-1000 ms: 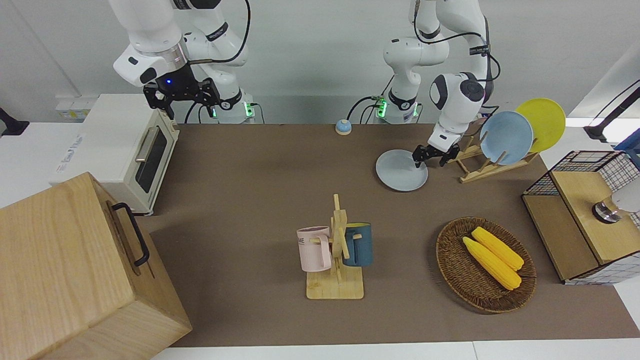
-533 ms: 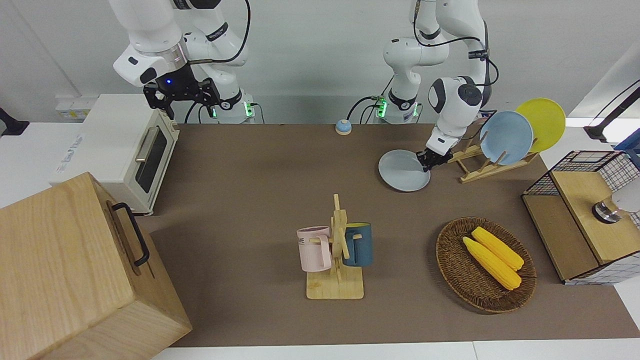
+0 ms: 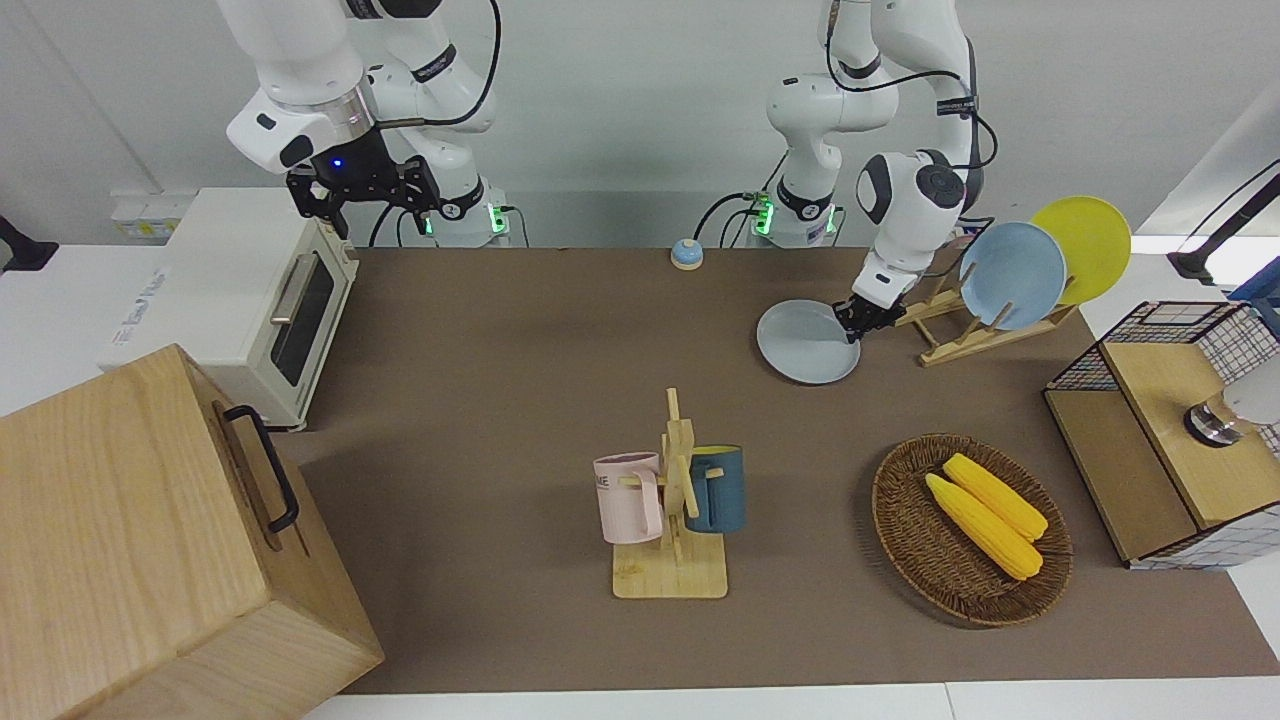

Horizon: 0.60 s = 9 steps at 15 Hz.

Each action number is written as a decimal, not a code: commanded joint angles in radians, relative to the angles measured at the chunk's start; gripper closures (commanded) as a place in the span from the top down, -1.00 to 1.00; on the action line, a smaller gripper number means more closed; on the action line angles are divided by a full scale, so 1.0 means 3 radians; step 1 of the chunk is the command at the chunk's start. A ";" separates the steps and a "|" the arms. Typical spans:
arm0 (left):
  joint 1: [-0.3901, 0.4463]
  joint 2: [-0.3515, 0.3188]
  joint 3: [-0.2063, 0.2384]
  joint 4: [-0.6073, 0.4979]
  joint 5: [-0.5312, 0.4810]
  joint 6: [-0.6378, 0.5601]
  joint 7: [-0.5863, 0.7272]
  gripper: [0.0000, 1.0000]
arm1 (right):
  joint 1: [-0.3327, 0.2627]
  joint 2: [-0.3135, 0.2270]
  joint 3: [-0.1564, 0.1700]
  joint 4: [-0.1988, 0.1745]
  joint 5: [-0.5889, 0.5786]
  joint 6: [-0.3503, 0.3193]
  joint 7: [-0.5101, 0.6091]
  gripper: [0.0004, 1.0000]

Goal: Pick gray plate from table and place it on lower plate rack with left arm
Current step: 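Grasp the gray plate rim with the left gripper and lift it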

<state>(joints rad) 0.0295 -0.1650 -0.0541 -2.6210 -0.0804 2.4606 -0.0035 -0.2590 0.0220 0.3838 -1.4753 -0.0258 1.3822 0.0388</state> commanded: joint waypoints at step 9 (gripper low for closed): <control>0.0014 -0.0038 0.0037 0.1337 -0.0018 -0.1569 0.0006 -1.00 | -0.0077 -0.0007 0.0071 0.0024 -0.0021 -0.0036 0.0039 0.97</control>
<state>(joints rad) 0.0331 -0.1822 -0.0475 -2.3243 -0.0804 2.1086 -0.0025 -0.2590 0.0220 0.3838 -1.4753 -0.0258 1.3822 0.0388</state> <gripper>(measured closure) 0.974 0.013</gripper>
